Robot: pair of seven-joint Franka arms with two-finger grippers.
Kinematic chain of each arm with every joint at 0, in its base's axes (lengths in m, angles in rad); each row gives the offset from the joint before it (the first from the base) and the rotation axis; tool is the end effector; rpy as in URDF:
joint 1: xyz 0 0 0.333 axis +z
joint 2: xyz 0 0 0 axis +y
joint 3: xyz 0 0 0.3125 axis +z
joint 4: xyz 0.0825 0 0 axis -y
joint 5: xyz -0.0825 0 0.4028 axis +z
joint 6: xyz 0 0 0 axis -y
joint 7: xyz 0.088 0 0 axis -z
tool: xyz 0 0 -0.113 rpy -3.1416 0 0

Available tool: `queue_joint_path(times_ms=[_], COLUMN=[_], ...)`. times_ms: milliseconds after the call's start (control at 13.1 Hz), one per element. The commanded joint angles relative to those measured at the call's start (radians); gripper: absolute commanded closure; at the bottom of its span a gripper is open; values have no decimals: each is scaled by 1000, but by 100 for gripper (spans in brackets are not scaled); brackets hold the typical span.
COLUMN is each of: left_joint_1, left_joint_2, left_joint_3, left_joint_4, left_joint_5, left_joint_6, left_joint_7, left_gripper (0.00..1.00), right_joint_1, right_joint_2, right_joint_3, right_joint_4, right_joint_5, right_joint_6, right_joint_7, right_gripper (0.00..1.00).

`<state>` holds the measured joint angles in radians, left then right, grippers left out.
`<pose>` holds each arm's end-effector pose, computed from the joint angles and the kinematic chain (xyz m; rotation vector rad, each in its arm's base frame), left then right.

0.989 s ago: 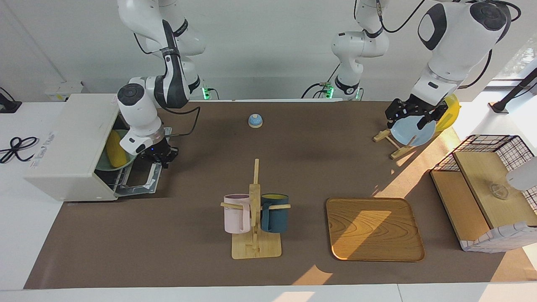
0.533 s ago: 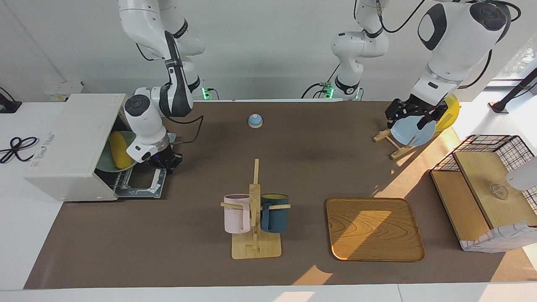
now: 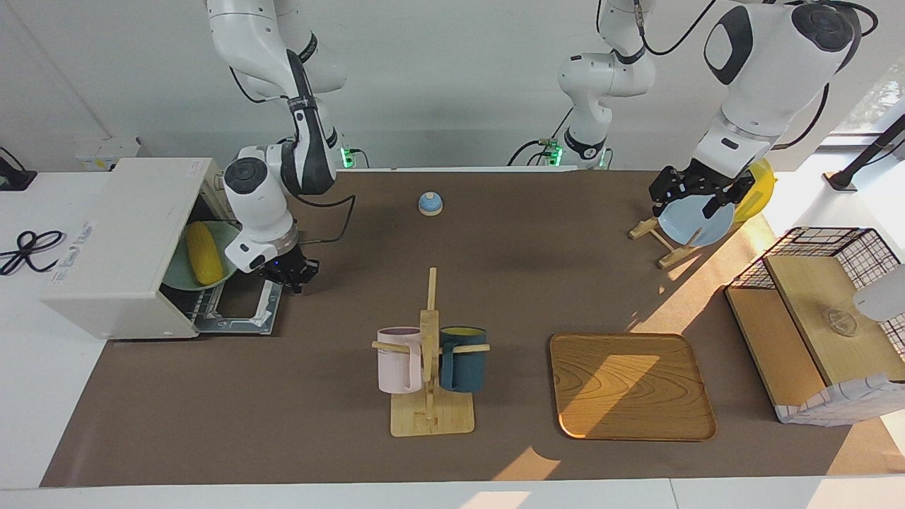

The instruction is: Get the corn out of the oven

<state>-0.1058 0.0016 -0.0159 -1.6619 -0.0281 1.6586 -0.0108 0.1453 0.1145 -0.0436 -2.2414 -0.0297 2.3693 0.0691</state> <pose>0.5745 -0.0732 0.5768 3.1094 -0.1686 -0.0105 0.5476 0.0554 0.2959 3.1157 0.0842 0.0243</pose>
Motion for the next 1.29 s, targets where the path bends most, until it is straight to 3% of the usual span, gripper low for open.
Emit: queue_joint_path(times_ms=[0, 76, 152, 228, 304, 685, 761, 913, 1217], left_joint_1=[12, 12, 12, 11, 0, 6, 9, 12, 12], left_joint_2=[-28, -28, -28, -31, -35, -37, -37, -37, -37], left_joint_3=[-6, -6, -6, -7, -7, -7, -7, -7, -7], left_joint_4=[-30, -30, -30, -33, -32, -30, -32, -32, -30], left_joint_5=[-12, -10, -10, -12, -10, -10, -10, -12, -10], left_joint_6=[12, 12, 12, -3, -17, -14, -16, -17, -19], left_joint_7=[9, 9, 9, 9, 9, 9, 9, 8, 9], left_gripper=[0, 0, 0, 0, 0, 0, 0, 0, 0], right_joint_1=[1, -19, -50, -74, -94, -142, -145, -144, -157], right_joint_2=[-35, -42, -53, -73, -78, -118, -127, -131, -150], right_joint_3=[-16, -19, -19, -19, -19, -18, -19, -18, -18], right_joint_4=[161, 222, 250, 243, 223, 96, 76, 65, 11], right_joint_5=[10, -1, -2, -6, -10, -15, -30, -113, -124], right_joint_6=[-271, -368, -434, -455, -453, -336, -314, -306, -271], right_joint_7=[6, 3, -3, -5, -6, -144, -166, -184, -184], right_gripper=[100, 100, 85, 56, 47, 49, 53, 55, 55])
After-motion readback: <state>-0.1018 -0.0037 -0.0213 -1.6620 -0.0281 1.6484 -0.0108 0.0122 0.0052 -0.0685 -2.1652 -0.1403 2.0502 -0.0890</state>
